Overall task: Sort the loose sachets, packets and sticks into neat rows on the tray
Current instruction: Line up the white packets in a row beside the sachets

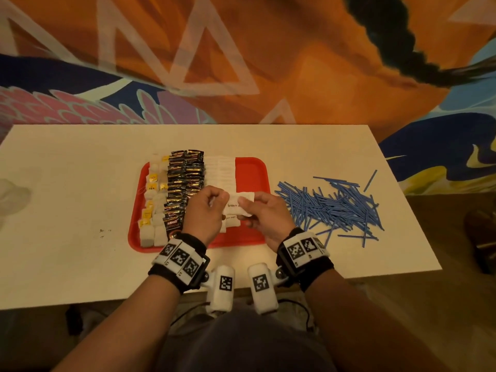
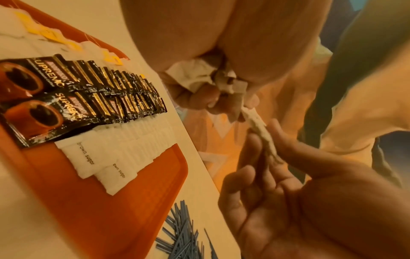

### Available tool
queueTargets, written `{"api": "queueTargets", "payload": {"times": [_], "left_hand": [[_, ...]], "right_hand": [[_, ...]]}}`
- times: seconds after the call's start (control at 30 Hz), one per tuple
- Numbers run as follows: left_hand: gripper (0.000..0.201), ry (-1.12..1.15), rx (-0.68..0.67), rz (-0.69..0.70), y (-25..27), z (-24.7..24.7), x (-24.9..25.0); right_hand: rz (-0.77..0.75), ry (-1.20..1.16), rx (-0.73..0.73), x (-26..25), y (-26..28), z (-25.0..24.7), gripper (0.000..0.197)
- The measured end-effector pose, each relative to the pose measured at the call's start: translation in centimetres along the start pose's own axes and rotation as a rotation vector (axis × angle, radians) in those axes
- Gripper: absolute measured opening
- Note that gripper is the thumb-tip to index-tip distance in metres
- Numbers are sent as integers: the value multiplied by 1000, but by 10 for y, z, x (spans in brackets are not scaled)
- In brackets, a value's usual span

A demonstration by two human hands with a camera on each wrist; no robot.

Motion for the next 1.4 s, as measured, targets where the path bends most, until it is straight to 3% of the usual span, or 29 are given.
{"api": "queueTargets", "payload": {"times": [0.1,0.2,0.4,0.7,1.03,1.17,1.4], "left_hand": [[12,-36,58,8,4,6,-2],[11,-67,119,-5,8,11,-7],[14,-91,131,-93,4,16,-37],[14,149,68,-507,-8,-7,-113],[11,171,57,-549,-6,-54,-152],[11,166,58,-558,-4,-64,-162],[10,161,46,-552,-4,-70,-170]], "right_hand": [[58,-99,28,7,-4,-8,29],[55,-81,32,14,-10,-17,23],[47,191,-14,32,-22,-30,25],[78,505,121,64,-77,-60,17],[175,735,102,116,-114,-38,21],[158,1000,150,121,-123,-34,23],[103,995,269,119,-118,-33,22]]}}
Point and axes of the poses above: each hand's wrist, its own y-axis away from the middle knuckle, its own z-axis out of the palm, x = y × z, the point moved 6 cm from there along -y, towards the middle knuckle, and after that the axes turned 8 degrees about -y, right-handed, at the moved point
